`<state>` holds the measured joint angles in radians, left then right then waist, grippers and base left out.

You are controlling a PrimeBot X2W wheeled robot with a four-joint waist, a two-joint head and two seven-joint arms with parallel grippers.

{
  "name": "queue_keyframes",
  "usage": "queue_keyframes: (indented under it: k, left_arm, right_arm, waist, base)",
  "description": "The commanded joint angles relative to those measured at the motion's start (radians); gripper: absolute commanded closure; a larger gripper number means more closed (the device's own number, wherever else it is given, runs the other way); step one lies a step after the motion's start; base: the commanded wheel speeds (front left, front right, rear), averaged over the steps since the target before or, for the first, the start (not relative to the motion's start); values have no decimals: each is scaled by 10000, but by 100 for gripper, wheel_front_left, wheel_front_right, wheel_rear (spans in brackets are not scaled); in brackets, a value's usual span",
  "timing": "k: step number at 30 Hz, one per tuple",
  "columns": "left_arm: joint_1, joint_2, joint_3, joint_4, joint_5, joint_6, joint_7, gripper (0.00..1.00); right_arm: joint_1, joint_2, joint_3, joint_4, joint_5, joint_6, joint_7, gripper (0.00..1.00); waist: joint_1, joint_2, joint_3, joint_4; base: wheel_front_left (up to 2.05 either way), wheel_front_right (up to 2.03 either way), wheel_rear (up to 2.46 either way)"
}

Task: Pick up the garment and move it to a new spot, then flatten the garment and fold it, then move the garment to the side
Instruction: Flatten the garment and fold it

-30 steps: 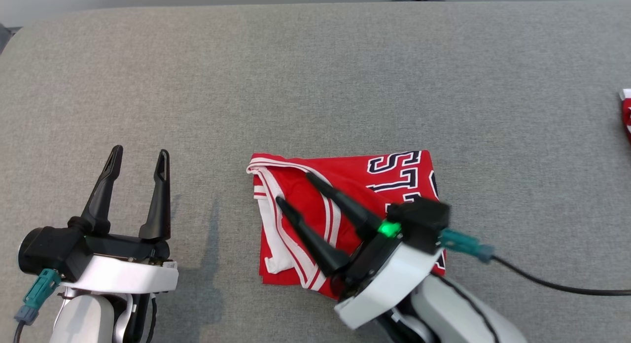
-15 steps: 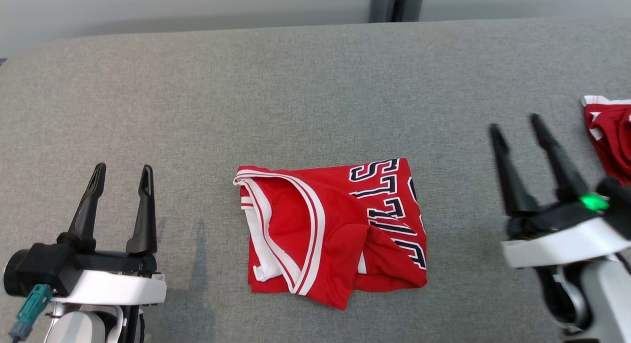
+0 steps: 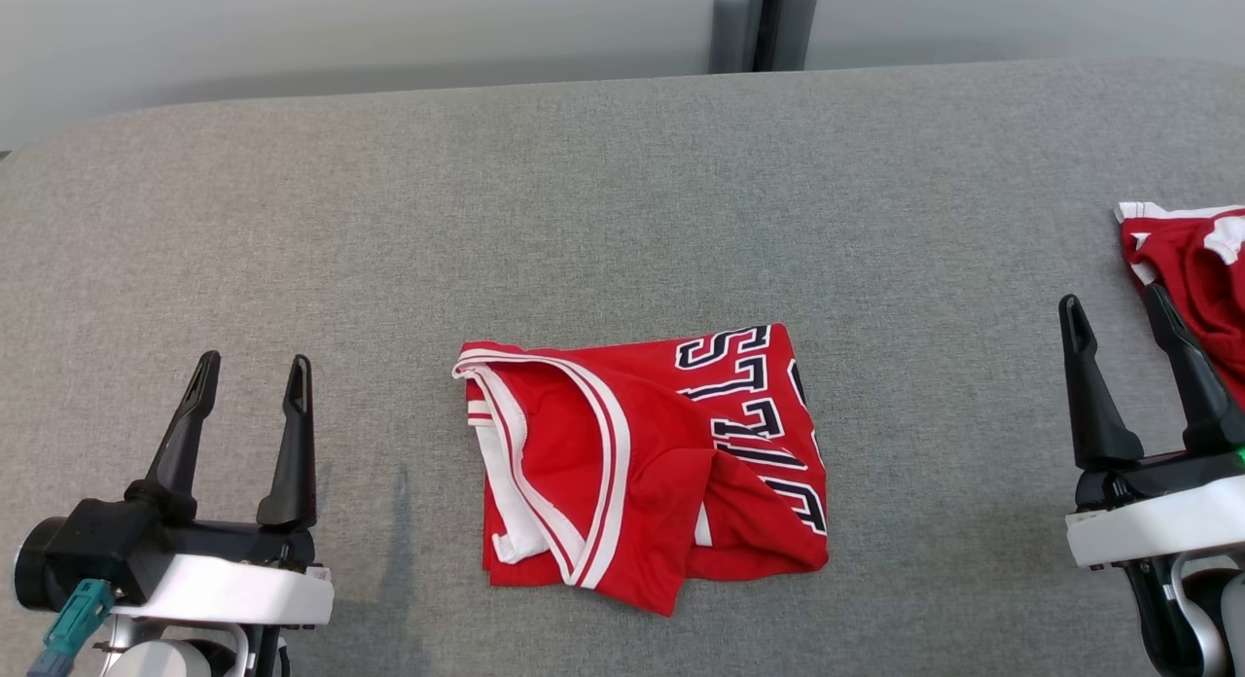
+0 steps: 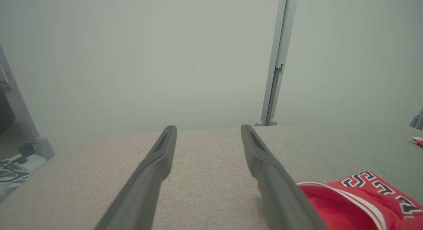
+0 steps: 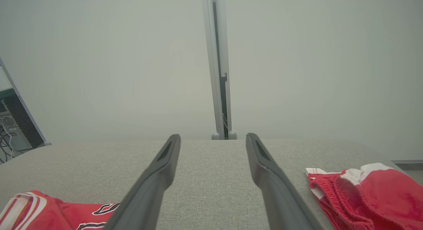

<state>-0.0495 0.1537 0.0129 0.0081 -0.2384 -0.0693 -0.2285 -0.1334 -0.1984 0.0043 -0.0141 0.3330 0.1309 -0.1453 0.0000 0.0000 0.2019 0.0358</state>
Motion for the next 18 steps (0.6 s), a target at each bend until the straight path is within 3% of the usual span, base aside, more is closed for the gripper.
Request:
queue_keyframes:
  k: [1,4,6,12,18]
  left_arm:
    - [-34,71,-14,-35,-33,39,33,0]
    - [-87,72,-76,-67,-32,56,56,0]
    - [-111,56,-137,-73,-45,63,52,0]
    - [-277,-2,-282,-74,-81,16,-13,0]
    - [-613,-125,-504,70,-152,-77,-121,0]
  right_arm:
    - [74,-31,-55,-39,-60,-3,32,0]
    - [50,-97,77,-62,-86,-2,98,0]
    - [-22,-198,308,-69,-69,-3,234,100]
    - [-329,-501,1409,-54,18,-2,560,100]
    - [-1325,-837,3544,572,327,-3,809,100]
  waist:
    - [0,0,3,8]
    - [0,0,13,55]
    - [0,0,33,149]
    - [0,0,266,471]
    - [0,0,636,890]
  base:
    - [0,0,0]
    - [0,0,0]
    - [0,0,0]
    - [0,0,0]
    - [0,0,0]
